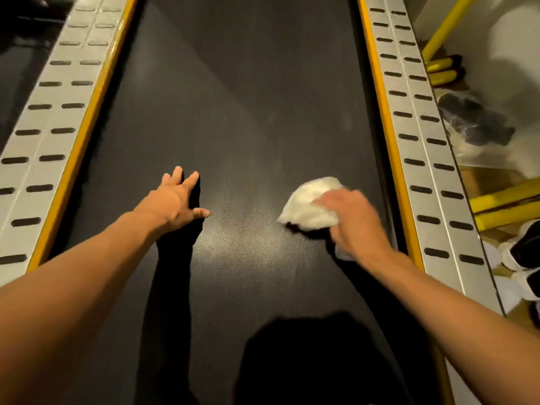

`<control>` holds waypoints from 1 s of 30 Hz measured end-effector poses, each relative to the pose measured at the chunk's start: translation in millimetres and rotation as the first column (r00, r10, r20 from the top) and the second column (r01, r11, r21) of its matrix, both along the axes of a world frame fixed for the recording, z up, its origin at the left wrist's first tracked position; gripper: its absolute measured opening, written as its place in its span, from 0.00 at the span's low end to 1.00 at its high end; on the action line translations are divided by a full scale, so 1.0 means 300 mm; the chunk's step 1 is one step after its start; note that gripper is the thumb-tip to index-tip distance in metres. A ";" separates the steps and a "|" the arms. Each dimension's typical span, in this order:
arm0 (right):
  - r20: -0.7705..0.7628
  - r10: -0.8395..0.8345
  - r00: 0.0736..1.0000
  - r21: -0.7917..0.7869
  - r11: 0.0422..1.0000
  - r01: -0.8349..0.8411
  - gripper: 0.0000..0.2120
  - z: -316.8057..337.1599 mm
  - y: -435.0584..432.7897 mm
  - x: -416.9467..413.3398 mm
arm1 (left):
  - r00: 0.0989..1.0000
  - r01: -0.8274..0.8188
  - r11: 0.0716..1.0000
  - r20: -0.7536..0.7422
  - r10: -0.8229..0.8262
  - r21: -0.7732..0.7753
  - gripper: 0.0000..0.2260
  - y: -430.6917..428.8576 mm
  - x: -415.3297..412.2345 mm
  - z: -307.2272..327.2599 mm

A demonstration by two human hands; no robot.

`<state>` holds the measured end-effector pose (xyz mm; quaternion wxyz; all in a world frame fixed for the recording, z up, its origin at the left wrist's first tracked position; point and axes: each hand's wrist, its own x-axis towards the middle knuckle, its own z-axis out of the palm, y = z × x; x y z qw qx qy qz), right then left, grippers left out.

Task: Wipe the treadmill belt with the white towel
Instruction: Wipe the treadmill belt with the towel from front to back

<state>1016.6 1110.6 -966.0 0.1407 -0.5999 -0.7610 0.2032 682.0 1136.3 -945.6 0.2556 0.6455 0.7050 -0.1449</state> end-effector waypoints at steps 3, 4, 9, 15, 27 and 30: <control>0.073 -0.244 0.967 0.073 0.968 0.238 0.18 -0.025 0.121 0.080 | 0.999 0.024 1.000 0.041 -0.024 -0.001 0.41 -0.035 -0.031 0.008; 0.085 -0.305 0.948 0.058 0.952 0.301 0.15 -0.031 0.134 0.079 | 0.998 0.031 1.000 0.052 -0.031 0.002 0.41 -0.040 -0.041 0.008; 0.072 0.208 0.975 0.082 0.973 -0.214 0.26 -0.022 -0.111 -0.148 | 0.996 0.059 0.996 -0.075 -0.054 0.065 0.39 -0.079 -0.094 0.004; 0.085 0.103 0.991 0.073 0.991 -0.109 0.28 -0.018 0.043 -0.213 | 0.945 0.060 0.995 -0.324 -0.032 0.075 0.42 -0.138 -0.173 -0.004; 0.145 0.371 0.917 0.080 0.919 -0.385 0.31 0.056 0.042 -0.459 | 0.994 -0.111 0.993 -0.008 0.111 -0.043 0.43 -0.132 -0.219 0.026; 0.187 0.120 0.975 0.070 0.988 -0.135 0.26 0.048 0.140 -0.472 | 0.992 -0.125 0.991 0.003 0.125 -0.056 0.44 -0.126 -0.222 0.025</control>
